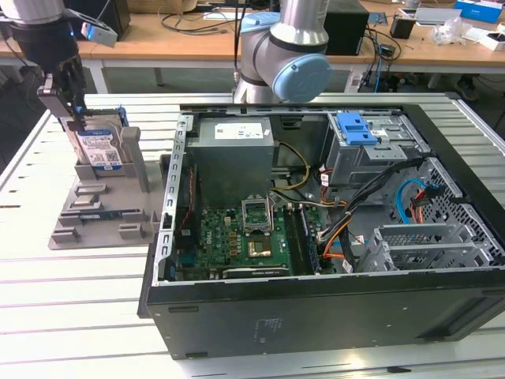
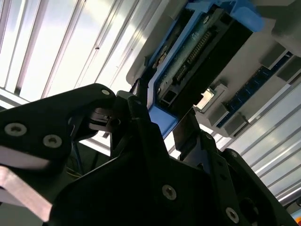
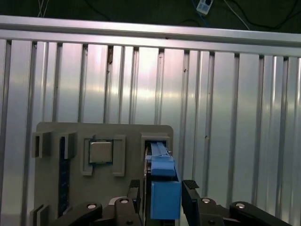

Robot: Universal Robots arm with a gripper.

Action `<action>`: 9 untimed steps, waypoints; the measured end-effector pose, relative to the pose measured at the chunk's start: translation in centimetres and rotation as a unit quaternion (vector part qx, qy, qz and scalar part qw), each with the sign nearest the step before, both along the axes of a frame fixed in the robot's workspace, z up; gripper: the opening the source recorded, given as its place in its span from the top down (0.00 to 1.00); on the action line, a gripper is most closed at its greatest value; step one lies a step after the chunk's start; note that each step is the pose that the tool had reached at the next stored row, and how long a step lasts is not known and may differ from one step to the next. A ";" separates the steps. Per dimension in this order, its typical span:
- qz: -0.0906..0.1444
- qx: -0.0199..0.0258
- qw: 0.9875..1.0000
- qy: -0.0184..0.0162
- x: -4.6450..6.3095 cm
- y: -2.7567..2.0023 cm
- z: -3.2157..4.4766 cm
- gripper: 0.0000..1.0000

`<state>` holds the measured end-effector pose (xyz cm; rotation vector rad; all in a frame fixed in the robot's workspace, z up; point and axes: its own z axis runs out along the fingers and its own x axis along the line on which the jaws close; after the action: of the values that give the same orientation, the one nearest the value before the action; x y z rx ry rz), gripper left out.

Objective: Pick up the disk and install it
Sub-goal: 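Pick up the disk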

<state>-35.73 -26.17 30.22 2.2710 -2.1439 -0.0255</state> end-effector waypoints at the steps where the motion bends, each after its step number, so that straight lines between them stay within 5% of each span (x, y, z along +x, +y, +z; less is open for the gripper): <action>1: 0.000 0.000 1.000 0.000 0.0 0.00 -0.24 0.52; 9: 0.001 0.000 1.000 0.000 0.0 0.00 -1.22 0.52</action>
<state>-35.73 -26.17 29.00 2.2723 -2.1421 -0.0258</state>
